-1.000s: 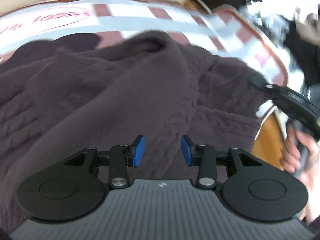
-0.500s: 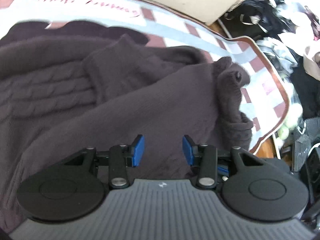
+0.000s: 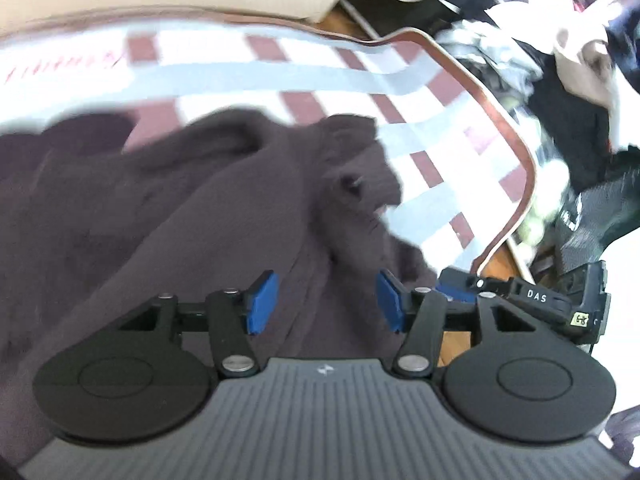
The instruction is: Fold clothes
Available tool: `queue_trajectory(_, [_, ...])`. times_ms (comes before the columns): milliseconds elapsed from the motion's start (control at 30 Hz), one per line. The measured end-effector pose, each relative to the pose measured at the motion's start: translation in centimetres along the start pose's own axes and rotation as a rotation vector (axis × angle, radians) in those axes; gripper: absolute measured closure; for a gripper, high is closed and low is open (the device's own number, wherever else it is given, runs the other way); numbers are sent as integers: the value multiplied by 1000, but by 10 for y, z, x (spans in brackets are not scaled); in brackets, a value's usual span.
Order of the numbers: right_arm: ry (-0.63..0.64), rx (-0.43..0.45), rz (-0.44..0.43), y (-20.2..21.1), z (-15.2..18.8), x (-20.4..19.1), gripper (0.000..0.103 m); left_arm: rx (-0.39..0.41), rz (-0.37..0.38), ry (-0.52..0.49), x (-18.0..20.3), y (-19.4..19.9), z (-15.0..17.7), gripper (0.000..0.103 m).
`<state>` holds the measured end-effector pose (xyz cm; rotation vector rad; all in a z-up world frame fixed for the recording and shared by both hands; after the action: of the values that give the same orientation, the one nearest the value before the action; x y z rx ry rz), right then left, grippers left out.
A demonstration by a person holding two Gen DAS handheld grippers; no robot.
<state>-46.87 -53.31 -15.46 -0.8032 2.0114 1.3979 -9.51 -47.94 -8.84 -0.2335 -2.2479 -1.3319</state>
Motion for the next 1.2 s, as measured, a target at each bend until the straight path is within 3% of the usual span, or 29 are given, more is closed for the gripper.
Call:
queue_trajectory(100, [-1, 2, -52, -12, 5, 5, 41, 23, -82, -117, 22, -24, -21, 36])
queue_trajectory(167, [67, -11, -77, -28, 6, 3, 41, 41, -121, -186, 27, -48, -28, 32])
queue_trajectory(267, [123, -26, -77, -44, 0, 2, 41, -32, -96, -124, 21, -77, -34, 32])
queue_trajectory(367, [9, -78, -177, -54, 2, 4, 40, -5, -28, -38, 15, -87, -38, 23])
queue_trajectory(400, [-22, -104, -213, -58, 4, 4, 51, 3, -52, -19, 12, -92, -39, 25])
queue_trajectory(433, [11, -93, -218, -57, 6, -3, 76, 10, -57, -16, 9, -94, -39, 30])
queue_trajectory(467, [63, -66, -204, -53, 9, -13, 86, 19, -62, -15, 8, -94, -39, 66])
queue_trajectory(500, [115, -36, -187, -47, 12, -23, 86, 50, -59, -42, 12, -85, -37, 97])
queue_trajectory(633, [331, 79, -176, -13, 35, -79, 87, 173, -44, -146, 28, -46, -27, 97])
queue_trajectory(700, [459, 108, -158, 4, 57, -111, 87, 293, 2, -119, 31, -1, -9, 97])
queue_trajectory(800, [671, 96, -116, 20, 99, -155, 87, 407, -107, -21, 16, 49, 42, 96])
queue_trajectory(900, [785, -6, -55, 8, 126, -169, 87, 285, -236, 156, -25, 41, 100, 95])
queue_trajectory(1000, [831, -116, 70, -23, 139, -164, 87, 163, -216, 216, -49, 28, 127, 92])
queue_trajectory(1067, [808, -142, 61, -35, 142, -164, 87, 188, -215, 217, -47, 37, 130, 89])
queue_trajectory(1200, [760, -169, 54, -42, 141, -172, 80, 174, -243, 179, -41, 46, 131, 71])
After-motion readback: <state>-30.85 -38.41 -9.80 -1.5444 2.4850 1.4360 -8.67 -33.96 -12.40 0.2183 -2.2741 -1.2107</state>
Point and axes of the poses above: each gripper's, at about its wrist camera, not at the fingertips, and y roughly against the way its jaws point, x to its right, z to its underside, the point moved 2 cm from there along -y, roughly the way its jaws point, and after that the axes turned 6 degrees about -x, right-handed, at the moved point
